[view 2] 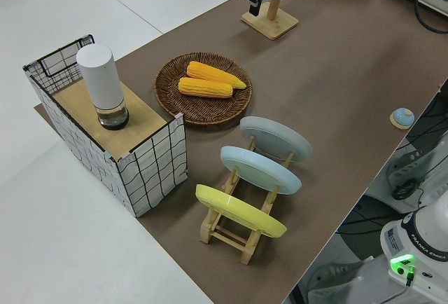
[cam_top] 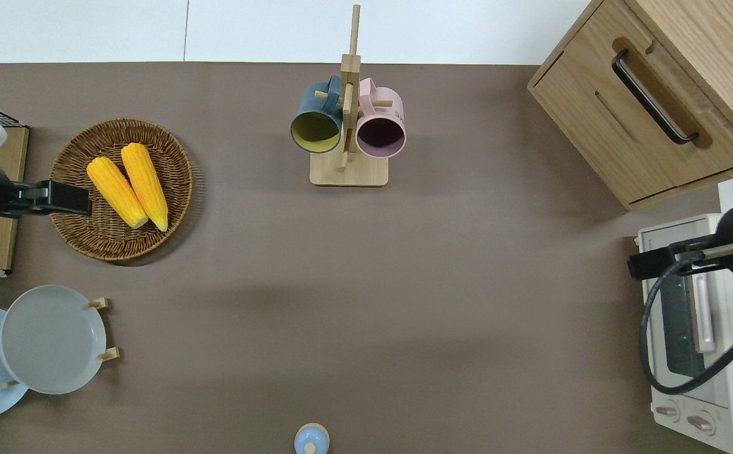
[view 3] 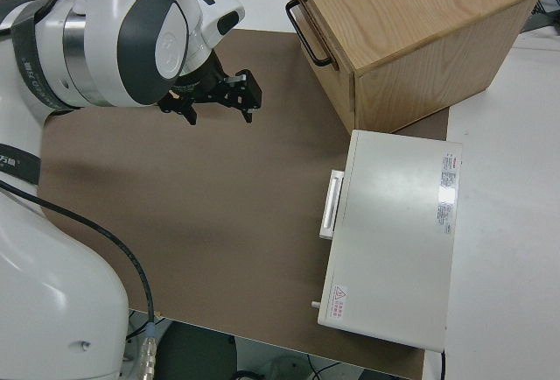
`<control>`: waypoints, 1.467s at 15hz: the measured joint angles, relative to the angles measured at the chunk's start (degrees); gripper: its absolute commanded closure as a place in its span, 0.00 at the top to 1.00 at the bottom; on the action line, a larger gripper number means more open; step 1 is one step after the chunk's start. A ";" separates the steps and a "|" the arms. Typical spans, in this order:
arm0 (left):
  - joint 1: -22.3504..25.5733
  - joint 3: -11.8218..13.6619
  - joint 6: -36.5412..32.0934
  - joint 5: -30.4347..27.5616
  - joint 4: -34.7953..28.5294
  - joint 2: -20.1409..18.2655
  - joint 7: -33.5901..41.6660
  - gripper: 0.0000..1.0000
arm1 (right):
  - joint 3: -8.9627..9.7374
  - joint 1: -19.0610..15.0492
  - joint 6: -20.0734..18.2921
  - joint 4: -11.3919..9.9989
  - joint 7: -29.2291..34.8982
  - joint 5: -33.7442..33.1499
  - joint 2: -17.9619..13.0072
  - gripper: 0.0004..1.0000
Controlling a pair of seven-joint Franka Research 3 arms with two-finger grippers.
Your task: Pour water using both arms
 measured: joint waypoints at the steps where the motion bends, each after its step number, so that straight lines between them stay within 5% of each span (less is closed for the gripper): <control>1: 0.06 0.03 0.00 0.00 0.00 0.00 0.00 1.00 | 0.00 0.00 0.18 0.00 0.00 0.00 0.00 0.99; 7: 3.78 0.36 -0.32 0.00 0.00 0.00 3.01 1.00 | 0.02 0.00 2.00 -0.93 0.00 0.00 0.35 0.99; 15: 14.21 0.77 -0.42 0.00 0.04 -0.02 15.11 1.00 | 1.77 2.91 13.46 -5.01 2.51 0.08 4.57 0.99; 22: 22.90 1.06 -0.88 0.00 0.24 -0.08 27.48 1.00 | 8.27 4.23 32.41 -16.00 13.04 0.09 6.35 0.99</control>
